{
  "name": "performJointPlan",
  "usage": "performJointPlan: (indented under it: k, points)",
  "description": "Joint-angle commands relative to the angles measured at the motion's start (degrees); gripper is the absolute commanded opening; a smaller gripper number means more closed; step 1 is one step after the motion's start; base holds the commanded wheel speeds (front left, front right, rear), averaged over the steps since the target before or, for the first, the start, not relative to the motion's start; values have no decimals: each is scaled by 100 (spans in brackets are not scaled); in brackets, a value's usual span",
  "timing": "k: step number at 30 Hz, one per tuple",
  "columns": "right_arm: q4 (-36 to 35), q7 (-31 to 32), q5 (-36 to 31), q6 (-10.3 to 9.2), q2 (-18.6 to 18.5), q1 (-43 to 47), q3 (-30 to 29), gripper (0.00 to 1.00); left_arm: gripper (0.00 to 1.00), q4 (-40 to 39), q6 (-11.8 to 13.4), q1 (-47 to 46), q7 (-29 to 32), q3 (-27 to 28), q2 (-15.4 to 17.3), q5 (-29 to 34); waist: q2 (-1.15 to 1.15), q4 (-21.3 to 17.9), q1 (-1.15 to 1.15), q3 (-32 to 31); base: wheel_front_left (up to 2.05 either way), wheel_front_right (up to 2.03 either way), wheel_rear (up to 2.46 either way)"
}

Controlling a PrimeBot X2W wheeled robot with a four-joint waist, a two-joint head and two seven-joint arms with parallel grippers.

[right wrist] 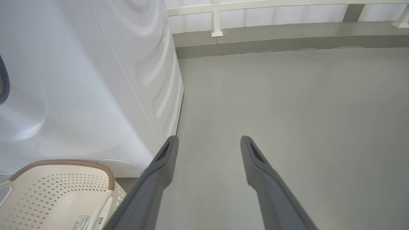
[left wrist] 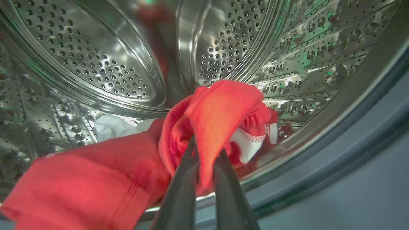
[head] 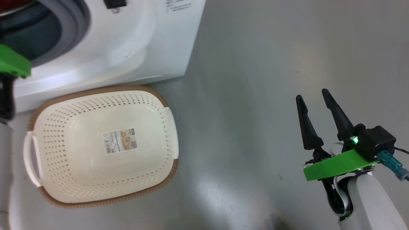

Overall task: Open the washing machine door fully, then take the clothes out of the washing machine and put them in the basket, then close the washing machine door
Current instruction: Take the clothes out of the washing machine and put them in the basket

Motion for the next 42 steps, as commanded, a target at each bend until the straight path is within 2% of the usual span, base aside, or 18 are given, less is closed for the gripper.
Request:
performJointPlan:
  k: [1,7,25,42]
  points:
    - [-89,-36,-35,36,-7,97,88,100,0,-278,-32,236,-28,249,198,72,0,144,0,-163,0,0,0]
    - [-45,-36,-40,36,-60,162,25,100,0,-814,-32,755,-28,517,-79,189,0,322,0,-370,0,0,0]
    - [-39,-36,-20,36,-81,335,-221,100,0,-3077,-32,2436,-28,1275,-1005,549,0,755,0,-694,0,0,0]
    - [-67,-36,-34,36,-58,311,-266,100,0,-5407,-32,3576,-28,1552,-1475,901,0,770,0,-806,0,0,0]
